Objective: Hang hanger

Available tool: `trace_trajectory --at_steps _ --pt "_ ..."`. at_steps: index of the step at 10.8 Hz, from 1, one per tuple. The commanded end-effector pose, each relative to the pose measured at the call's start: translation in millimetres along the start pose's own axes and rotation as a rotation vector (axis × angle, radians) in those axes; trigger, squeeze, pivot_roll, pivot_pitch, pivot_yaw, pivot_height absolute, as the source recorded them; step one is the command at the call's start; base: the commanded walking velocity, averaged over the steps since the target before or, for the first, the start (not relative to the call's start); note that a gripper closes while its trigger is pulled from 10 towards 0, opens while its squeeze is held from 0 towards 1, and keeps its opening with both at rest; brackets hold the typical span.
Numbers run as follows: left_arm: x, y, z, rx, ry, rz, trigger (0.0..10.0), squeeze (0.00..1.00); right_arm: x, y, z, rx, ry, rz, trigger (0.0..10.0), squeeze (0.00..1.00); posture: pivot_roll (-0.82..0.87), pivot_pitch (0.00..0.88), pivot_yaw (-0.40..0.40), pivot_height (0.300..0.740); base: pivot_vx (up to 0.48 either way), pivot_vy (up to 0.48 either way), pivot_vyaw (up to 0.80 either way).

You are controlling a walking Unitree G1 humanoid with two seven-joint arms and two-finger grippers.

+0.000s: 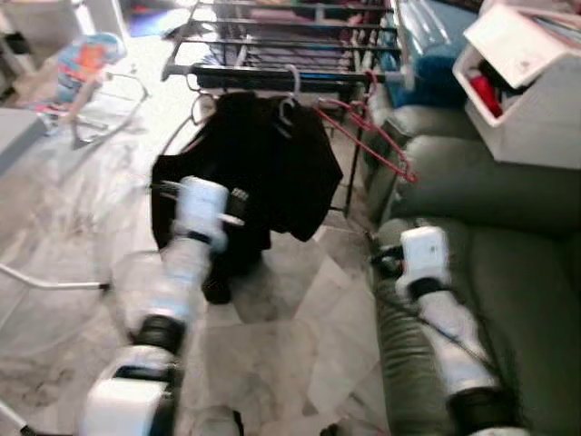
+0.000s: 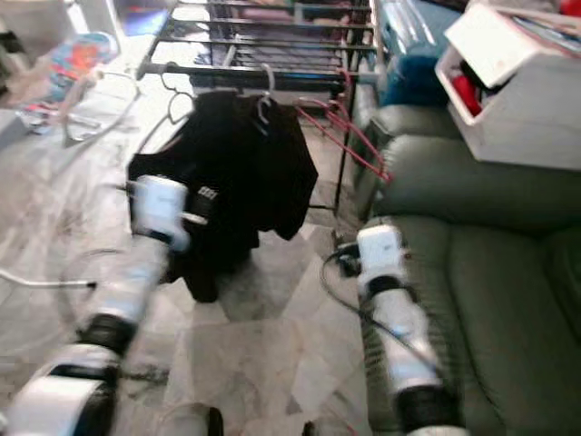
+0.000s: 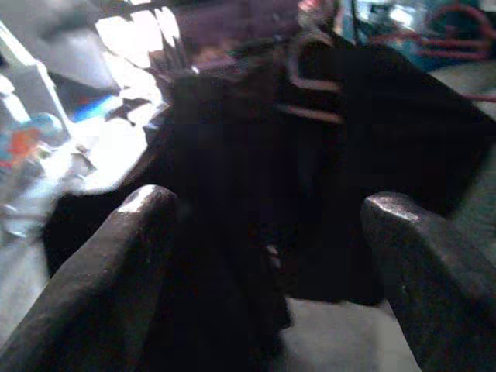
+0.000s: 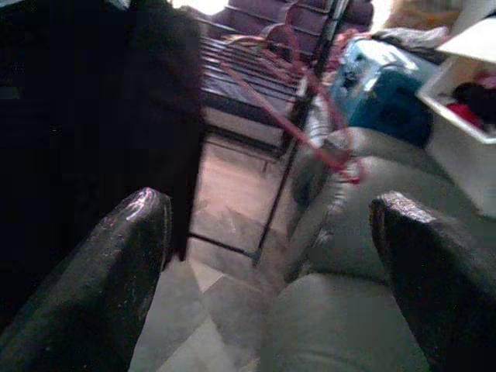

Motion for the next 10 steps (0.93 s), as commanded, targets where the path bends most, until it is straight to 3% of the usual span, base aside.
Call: trace_trajectory --at_steps 1,2,4,5,6,8,10 --pt "-0.4 -3.9 -3.1 0.006 0.01 0.012 10.0 0.0 12.8 -0.5 -8.7 -0.029 0.029 -0.027 10.0 0.0 -0.05 0.0 -0.024 0.74 0.0 0.0 0.0" --pt "-2.3 -17.1 -17.1 -0.006 0.017 0.014 10.0 0.0 10.8 0.4 -14.9 -0.041 0.018 -0.013 10.0 0.0 -0.01 0.0 -0.029 0.74 0.0 0.0 0.0" --pt "-28.1 -48.5 -39.0 -0.03 0.08 0.072 10.0 0.0 0.4 7.8 -6.3 -0.017 0.027 0.004 10.0 0.0 0.06 0.0 -0.033 0.74 0.0 0.0 0.0" --pt "-32.4 -54.8 -29.6 0.006 0.088 0.109 10.0 0.0 -3.4 11.2 -0.8 0.003 0.017 0.02 10.0 0.0 0.07 0.0 -0.051 0.74 0.0 0.0 0.0" --pt "-33.5 -62.3 -33.4 0.003 0.07 0.133 10.0 0.0 -6.1 9.7 -1.7 0.005 0.009 0.029 10.0 0.0 0.07 0.0 -0.059 0.74 0.0 0.0 0.0" --pt "-37.2 -98.4 -53.0 -0.042 0.069 0.182 10.0 0.0 3.0 -13.4 -12.8 -0.016 0.008 0.009 10.0 0.0 0.01 0.0 -0.062 0.74 0.0 0.0 0.0" --pt "-45.2 -116.1 -51.2 -0.064 0.069 0.182 10.0 0.0 12.5 -43.5 -26.7 -0.063 0.041 -0.047 10.0 0.0 -0.03 0.0 -0.034 0.74 0.0 0.0 0.0"
Point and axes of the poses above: a point about 5 cm out from each wrist's last joint towards the gripper, its own y axis pointing out of the wrist towards the gripper, its own z axis along the axis of the wrist's last joint, x = y × z, the point moved 6 cm from there along y, pointing out of the wrist towards the gripper, and after that the axes turned 8 degrees about -y, right-handed, at the moved point
